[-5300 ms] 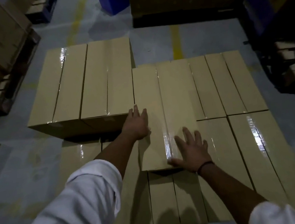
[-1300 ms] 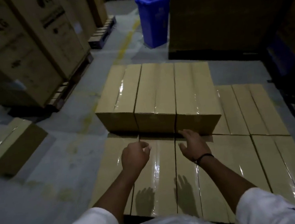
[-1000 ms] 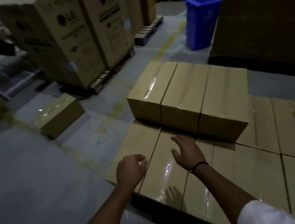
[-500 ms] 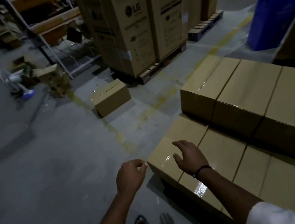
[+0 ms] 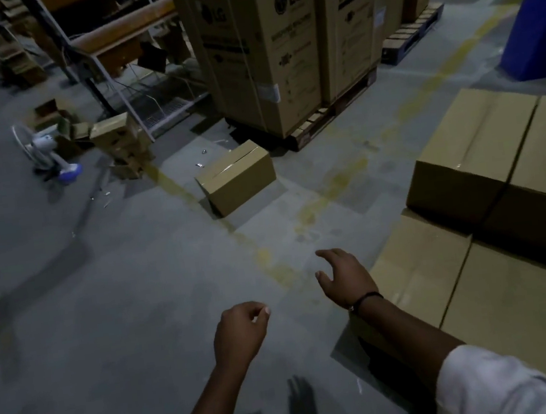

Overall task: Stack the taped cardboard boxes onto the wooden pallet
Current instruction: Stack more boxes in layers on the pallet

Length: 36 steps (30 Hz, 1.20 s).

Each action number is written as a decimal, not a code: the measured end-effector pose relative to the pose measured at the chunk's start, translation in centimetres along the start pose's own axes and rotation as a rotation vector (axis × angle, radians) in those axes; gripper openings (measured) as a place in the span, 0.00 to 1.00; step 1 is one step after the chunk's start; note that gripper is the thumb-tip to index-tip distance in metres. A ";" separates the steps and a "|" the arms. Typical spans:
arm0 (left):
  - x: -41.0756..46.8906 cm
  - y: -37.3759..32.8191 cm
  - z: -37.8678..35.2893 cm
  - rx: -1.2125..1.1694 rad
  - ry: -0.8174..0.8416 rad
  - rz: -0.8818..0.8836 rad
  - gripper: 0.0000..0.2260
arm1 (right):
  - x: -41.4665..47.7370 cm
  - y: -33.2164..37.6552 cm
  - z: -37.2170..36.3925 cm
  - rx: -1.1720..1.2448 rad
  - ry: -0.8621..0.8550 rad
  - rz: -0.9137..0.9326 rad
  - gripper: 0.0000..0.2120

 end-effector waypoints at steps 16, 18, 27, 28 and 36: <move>27.9 4.5 5.0 -0.001 0.044 -0.070 0.08 | 25.0 8.1 -6.0 0.033 0.028 -0.102 0.24; 32.2 5.4 6.0 0.019 0.067 -0.047 0.08 | 29.5 9.4 -6.1 0.045 0.038 -0.136 0.24; 49.6 6.5 8.9 0.041 0.113 -0.045 0.08 | 46.4 16.2 -7.1 0.110 0.087 -0.157 0.24; 51.1 6.9 9.2 0.035 0.117 -0.045 0.08 | 47.7 16.9 -7.3 0.117 0.092 -0.162 0.24; 65.2 12.4 10.7 0.086 0.207 -0.114 0.10 | 59.2 20.1 -10.8 0.094 0.107 -0.265 0.24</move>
Point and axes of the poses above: each hand's wrist, its own x-axis towards the middle knuckle, its own z-axis out of the back of the hand, y = z × x, the point moved 6 cm from there along x, towards the middle knuckle, and after that the axes turned 6 degrees about -z, right-handed, at the moved point
